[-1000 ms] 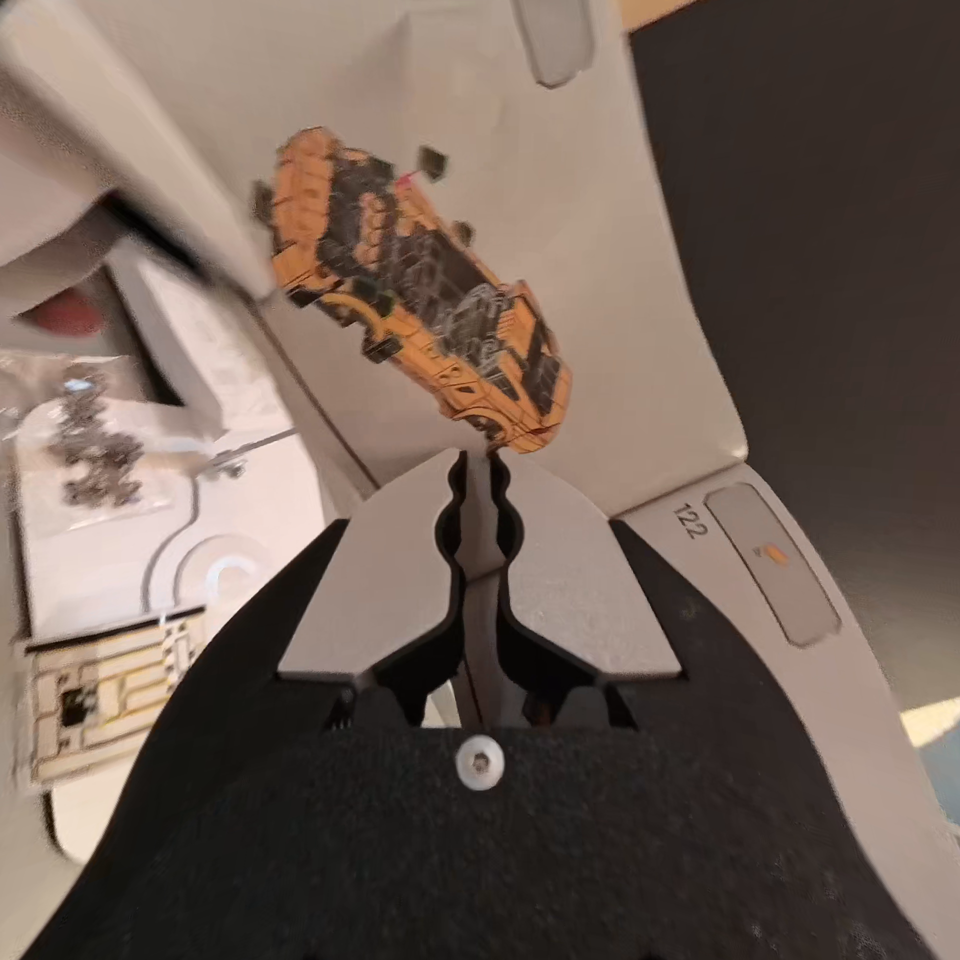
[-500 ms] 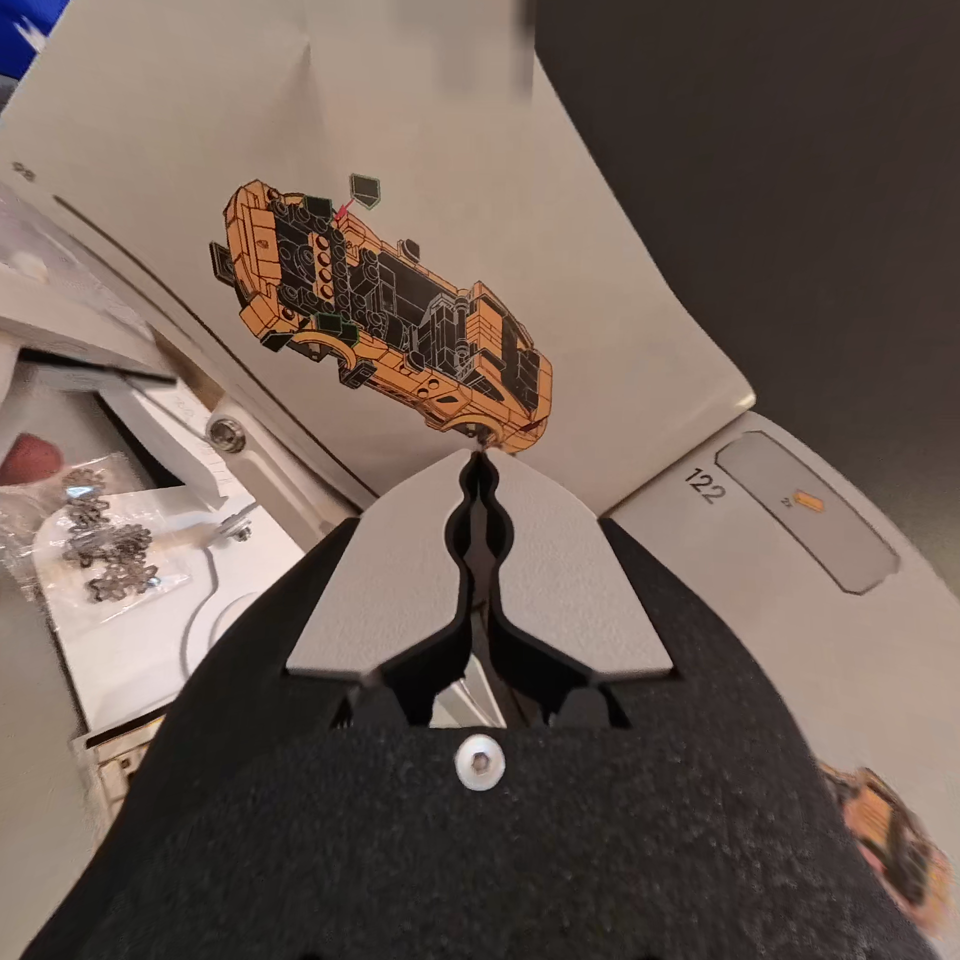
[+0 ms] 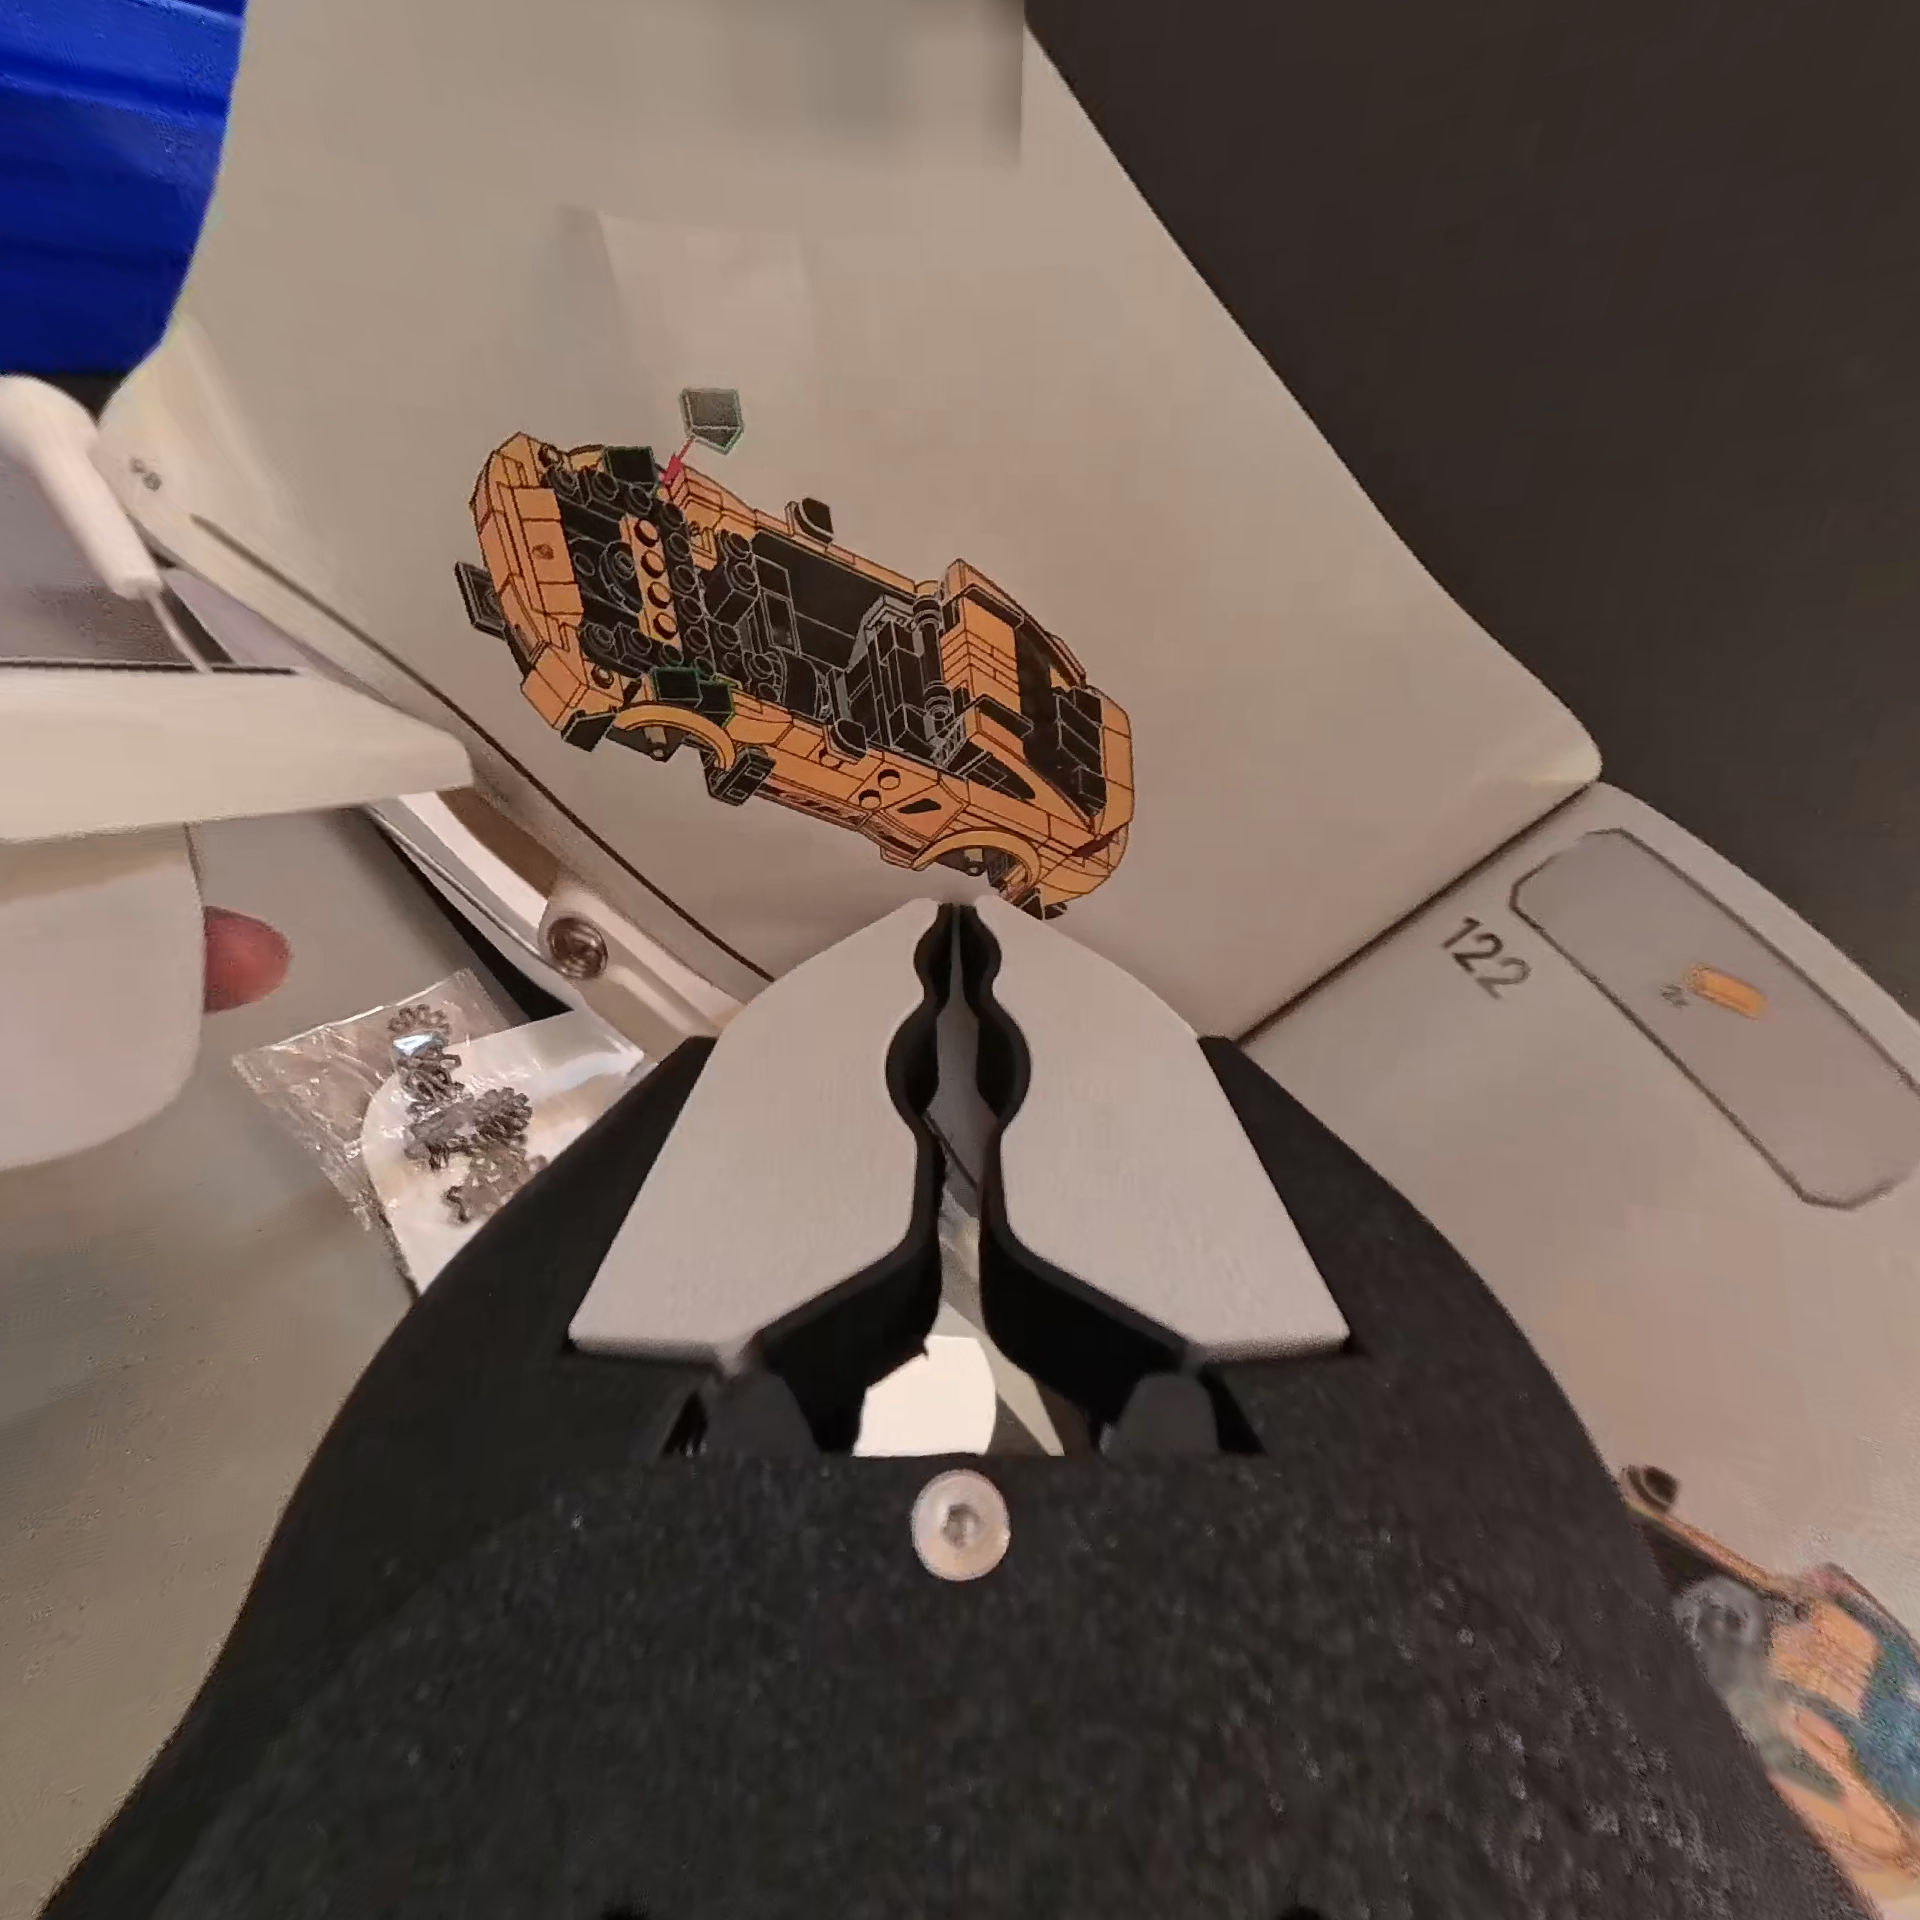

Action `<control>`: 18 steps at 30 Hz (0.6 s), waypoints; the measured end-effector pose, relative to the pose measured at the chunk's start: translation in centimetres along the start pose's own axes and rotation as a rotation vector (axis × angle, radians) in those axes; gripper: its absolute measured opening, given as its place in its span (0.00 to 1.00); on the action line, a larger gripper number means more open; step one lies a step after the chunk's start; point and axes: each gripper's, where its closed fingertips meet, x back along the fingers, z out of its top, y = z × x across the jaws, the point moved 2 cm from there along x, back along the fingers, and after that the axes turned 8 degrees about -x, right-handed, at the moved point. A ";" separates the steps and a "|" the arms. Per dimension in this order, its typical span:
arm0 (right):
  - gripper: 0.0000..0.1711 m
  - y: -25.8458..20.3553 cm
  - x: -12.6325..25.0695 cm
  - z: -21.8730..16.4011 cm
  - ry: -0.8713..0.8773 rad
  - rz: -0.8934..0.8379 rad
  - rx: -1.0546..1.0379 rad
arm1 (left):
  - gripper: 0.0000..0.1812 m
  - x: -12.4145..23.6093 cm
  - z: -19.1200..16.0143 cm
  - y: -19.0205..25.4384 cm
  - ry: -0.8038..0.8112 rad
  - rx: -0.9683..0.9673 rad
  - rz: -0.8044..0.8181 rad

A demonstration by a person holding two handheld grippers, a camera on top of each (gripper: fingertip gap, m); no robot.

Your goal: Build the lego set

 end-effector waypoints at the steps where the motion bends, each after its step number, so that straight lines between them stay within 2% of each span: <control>1: 0.00 -0.1 0.0 0.1 0.004 0.005 -0.012 | 0.00 -0.1 0.1 0.4 0.002 -0.093 0.022; 6: 0.00 -0.6 0.1 0.4 0.020 0.043 -0.063 | 0.00 -1.2 0.4 2.9 -0.085 -0.568 0.062; 11: 0.00 -0.7 0.3 0.5 0.038 0.142 -0.198 | 0.00 -3.6 -0.8 4.4 -0.317 -1.059 0.014; 15: 0.02 -0.4 1.2 0.4 0.094 0.315 -0.356 | 0.01 -4.1 -1.4 4.6 -0.474 -1.185 -0.138; 18: 0.02 1.8 2.4 -0.5 0.126 0.284 -0.355 | 0.02 -4.3 -1.6 4.5 -0.547 -1.370 -0.170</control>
